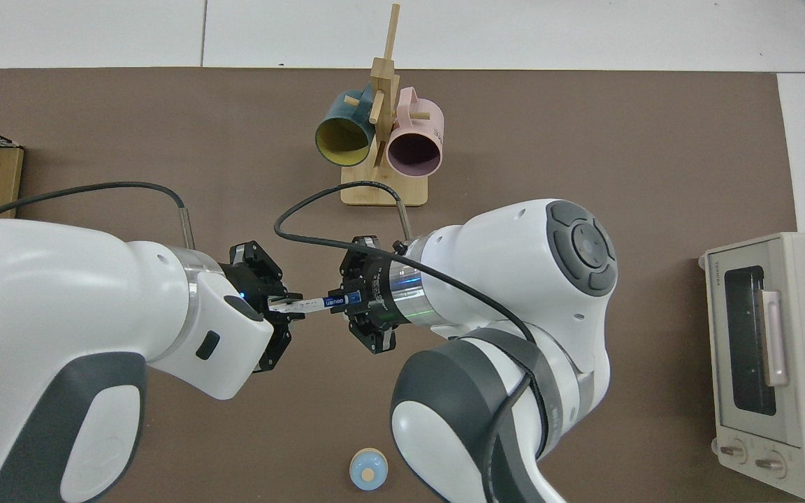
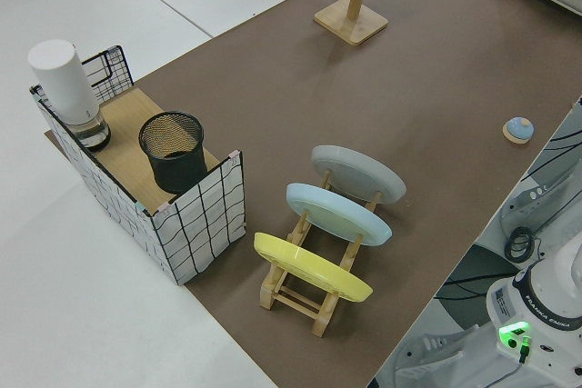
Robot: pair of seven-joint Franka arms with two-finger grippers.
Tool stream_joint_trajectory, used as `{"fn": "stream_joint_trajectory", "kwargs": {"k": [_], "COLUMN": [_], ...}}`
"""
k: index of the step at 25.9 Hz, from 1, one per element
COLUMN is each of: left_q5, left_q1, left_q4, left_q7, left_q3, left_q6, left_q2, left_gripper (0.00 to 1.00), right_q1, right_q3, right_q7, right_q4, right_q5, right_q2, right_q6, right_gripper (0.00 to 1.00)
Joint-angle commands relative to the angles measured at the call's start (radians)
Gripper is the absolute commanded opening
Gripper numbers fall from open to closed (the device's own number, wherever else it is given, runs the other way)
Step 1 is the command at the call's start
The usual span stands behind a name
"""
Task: Put markers into pen holder
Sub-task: 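Open the right gripper while the left gripper pulls the marker away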
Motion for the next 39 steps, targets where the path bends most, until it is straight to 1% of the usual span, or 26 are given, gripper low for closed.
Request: {"fn": "stream_joint_trajectory", "kwargs": {"k": [1, 4, 6, 7, 9, 10, 11, 18, 19, 20, 21, 22, 23, 27, 29, 31, 35, 39], "left_q5": [0.044, 0.049, 0.062, 0.069, 0.069, 0.069, 0.069, 0.069, 0.07, 0.072, 0.073, 0.079, 0.087, 0.148, 0.18, 0.22, 0.321, 0.397], "left_q1": [-0.017, -0.017, -0.017, -0.017, -0.017, -0.016, -0.017, -0.016, -0.016, -0.014, -0.013, -0.011, -0.011, -0.003, -0.003, -0.002, -0.002, -0.002], "left_q4": [-0.027, -0.027, -0.027, -0.027, -0.027, -0.027, -0.026, -0.022, -0.021, -0.021, -0.021, -0.021, -0.021, -0.021, -0.021, -0.021, -0.018, -0.001], "left_q7": [0.012, 0.008, 0.004, 0.004, 0.002, 0.001, -0.002, -0.008, -0.008, -0.008, -0.01, -0.01, -0.01, -0.011, -0.011, -0.011, -0.007, 0.002], "left_q3": [0.009, 0.007, 0.004, 0.001, 0.001, 0.001, 0.001, 0.002, 0.002, 0.002, 0.004, 0.005, 0.009, 0.021, 0.042, 0.076, 0.148, 0.249], "left_q6": [-0.013, -0.015, -0.016, -0.018, -0.027, -0.028, -0.03, -0.032, -0.032, -0.033, -0.035, -0.038, -0.044, -0.055, -0.064, -0.079, -0.084, -0.078], "left_q2": [-0.022, -0.022, -0.022, -0.022, -0.022, -0.022, -0.022, -0.02, -0.02, -0.02, -0.02, -0.02, -0.02, -0.02, -0.02, -0.019, -0.011, 0.004], "left_gripper": [0.44, 0.45, 0.43, 0.35, 0.1, 0.01, 0.0, 0.0, 0.0, 0.0, 0.0, 0.0, 0.0, 0.0, 0.0, 0.0, 0.0, 0.0], "right_q1": [-0.007, -0.007, -0.007, -0.007, -0.007, -0.007, -0.007, -0.007, -0.007, -0.009, -0.009, -0.009, -0.009, -0.018, -0.021, -0.025, -0.078, -0.143], "right_q3": [-0.009, -0.009, -0.009, -0.009, -0.009, -0.009, -0.009, -0.009, -0.009, -0.009, -0.01, -0.01, -0.012, -0.01, -0.015, -0.022, -0.024, -0.022], "right_q7": [-0.004, -0.004, -0.004, -0.004, -0.002, -0.004, -0.004, -0.002, -0.002, -0.002, -0.002, 0.001, -0.002, -0.04, -0.094, -0.177, -0.382, -0.63], "right_q4": [0.008, 0.008, 0.006, 0.006, 0.006, 0.006, 0.006, 0.006, 0.006, 0.005, 0.002, 0.002, -0.001, -0.007, -0.007, -0.007, -0.007, -0.007], "right_q5": [0.004, 0.004, 0.004, 0.004, 0.004, 0.004, 0.004, 0.004, 0.004, 0.004, 0.004, 0.001, -0.01, -0.14, -0.182, -0.223, -0.335, -0.444], "right_q2": [0.001, 0.001, 0.001, 0.001, 0.001, 0.001, 0.001, 0.001, 0.001, 0.001, 0.0, -0.002, -0.006, -0.02, -0.028, -0.04, -0.072, -0.11], "right_q6": [0.014, 0.014, 0.014, 0.014, 0.014, 0.014, 0.014, 0.014, 0.012, 0.01, 0.009, 0.006, 0.004, -0.034, -0.065, -0.097, -0.164, -0.241], "right_gripper": [0.0, 0.0, 0.0, 0.0, 0.0, 0.0, 0.0, 0.0, 0.06, 0.33, 0.73, 1.0, 1.0, 1.0, 1.0, 1.0, 1.0, 1.0]}}
